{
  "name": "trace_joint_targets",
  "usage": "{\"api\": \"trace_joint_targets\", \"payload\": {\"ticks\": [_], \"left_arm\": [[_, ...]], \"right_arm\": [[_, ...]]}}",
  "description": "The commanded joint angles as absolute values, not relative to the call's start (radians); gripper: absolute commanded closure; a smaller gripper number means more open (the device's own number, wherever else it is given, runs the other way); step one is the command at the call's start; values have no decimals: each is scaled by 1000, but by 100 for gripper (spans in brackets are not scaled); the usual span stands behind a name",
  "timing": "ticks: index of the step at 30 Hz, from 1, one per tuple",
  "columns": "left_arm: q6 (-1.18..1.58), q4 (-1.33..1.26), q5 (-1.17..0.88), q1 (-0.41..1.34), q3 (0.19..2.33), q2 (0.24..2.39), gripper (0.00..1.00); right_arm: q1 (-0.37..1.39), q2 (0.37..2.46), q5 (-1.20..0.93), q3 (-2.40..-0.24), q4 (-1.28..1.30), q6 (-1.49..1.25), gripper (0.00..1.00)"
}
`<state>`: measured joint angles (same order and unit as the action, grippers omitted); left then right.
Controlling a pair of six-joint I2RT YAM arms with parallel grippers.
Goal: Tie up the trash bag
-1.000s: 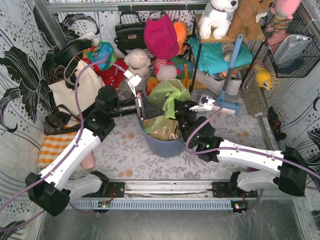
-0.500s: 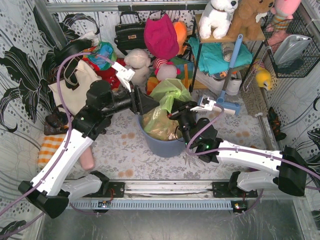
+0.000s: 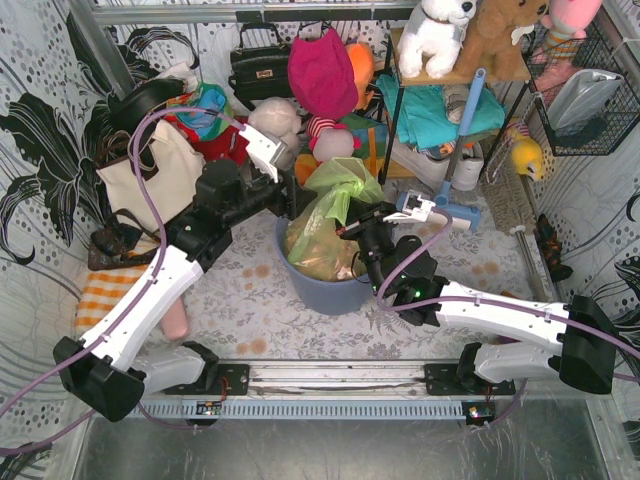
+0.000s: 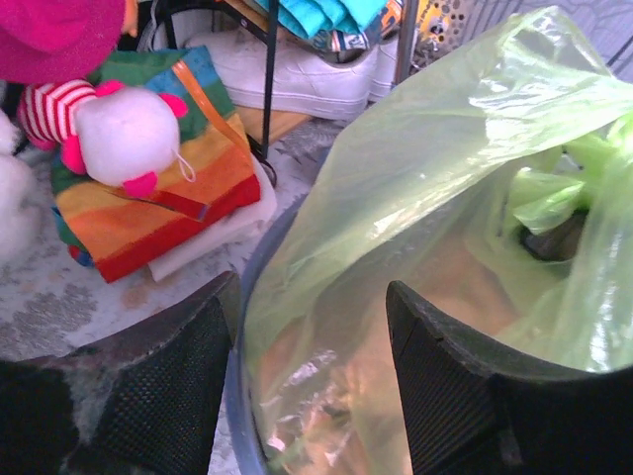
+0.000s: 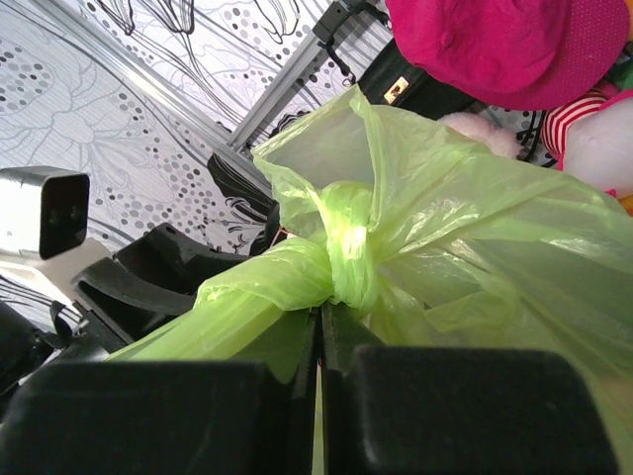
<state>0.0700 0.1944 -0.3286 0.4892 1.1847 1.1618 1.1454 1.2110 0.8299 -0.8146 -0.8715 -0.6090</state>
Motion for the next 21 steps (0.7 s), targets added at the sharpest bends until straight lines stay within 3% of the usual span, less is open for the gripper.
{"api": "trace_joint_targets", "payload": {"ticks": [1, 8, 13, 15, 19, 21], "left_arm": [[-53, -15, -264, 499, 1142, 1147, 28], [-144, -96, -207, 575, 1134, 1192, 17], [-190, -105, -147, 610, 1151, 1230, 24], [-195, -111, -149, 610, 1151, 1233, 31], [-197, -92, -162, 611, 1159, 1230, 68], [-192, -79, -172, 611, 1160, 1214, 81]], "right_arm": [[1151, 1185, 830, -805, -864, -638, 100], [1151, 1185, 835, -808, -850, -647, 100], [1151, 1184, 846, -832, -776, -662, 100], [1151, 1183, 847, -836, -758, -670, 100], [1151, 1182, 873, -837, -719, -692, 100], [1150, 1181, 889, -840, -685, -705, 100]]}}
